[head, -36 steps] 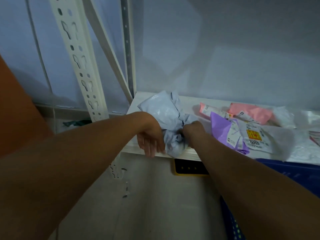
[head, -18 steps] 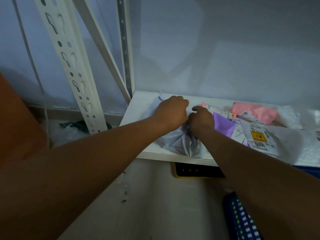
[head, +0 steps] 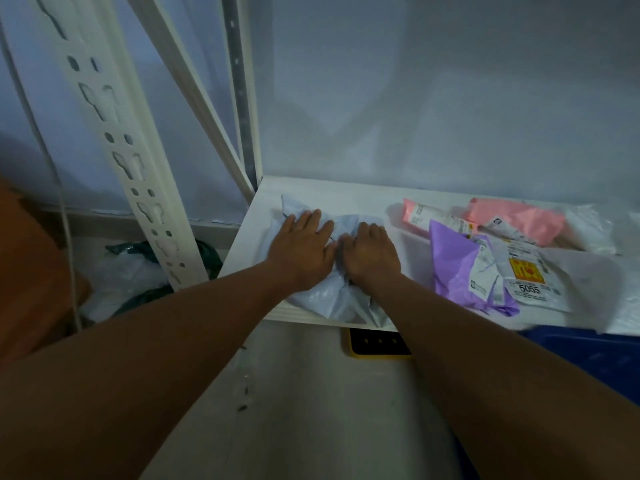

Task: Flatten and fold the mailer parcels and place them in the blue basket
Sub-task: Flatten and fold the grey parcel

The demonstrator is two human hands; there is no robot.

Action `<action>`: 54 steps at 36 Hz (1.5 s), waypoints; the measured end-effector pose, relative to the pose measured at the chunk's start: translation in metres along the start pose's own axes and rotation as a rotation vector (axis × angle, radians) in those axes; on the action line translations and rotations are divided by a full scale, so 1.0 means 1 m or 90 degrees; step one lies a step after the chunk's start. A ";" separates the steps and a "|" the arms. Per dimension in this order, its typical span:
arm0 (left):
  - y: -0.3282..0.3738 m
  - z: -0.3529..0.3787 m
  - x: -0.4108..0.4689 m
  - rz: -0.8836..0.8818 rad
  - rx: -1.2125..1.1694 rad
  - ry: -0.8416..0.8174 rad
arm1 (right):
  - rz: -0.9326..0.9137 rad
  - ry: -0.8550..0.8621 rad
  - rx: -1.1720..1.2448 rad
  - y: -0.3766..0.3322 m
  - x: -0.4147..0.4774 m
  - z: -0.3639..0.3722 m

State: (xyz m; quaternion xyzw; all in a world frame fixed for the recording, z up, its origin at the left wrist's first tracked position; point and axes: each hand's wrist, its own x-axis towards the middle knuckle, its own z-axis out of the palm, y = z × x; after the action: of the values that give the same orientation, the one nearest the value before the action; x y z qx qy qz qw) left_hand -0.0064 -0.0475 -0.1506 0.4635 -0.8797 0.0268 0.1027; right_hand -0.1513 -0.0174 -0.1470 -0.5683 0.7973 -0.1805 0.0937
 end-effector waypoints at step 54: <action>-0.012 0.036 0.009 -0.087 -0.084 -0.094 | -0.121 -0.040 -0.152 0.011 0.000 0.011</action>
State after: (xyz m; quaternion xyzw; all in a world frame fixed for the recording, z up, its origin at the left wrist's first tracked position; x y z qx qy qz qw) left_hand -0.0072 -0.0666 -0.1848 0.5153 -0.8511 -0.0726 0.0699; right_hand -0.1572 -0.0163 -0.1614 -0.6539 0.7522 -0.0747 0.0327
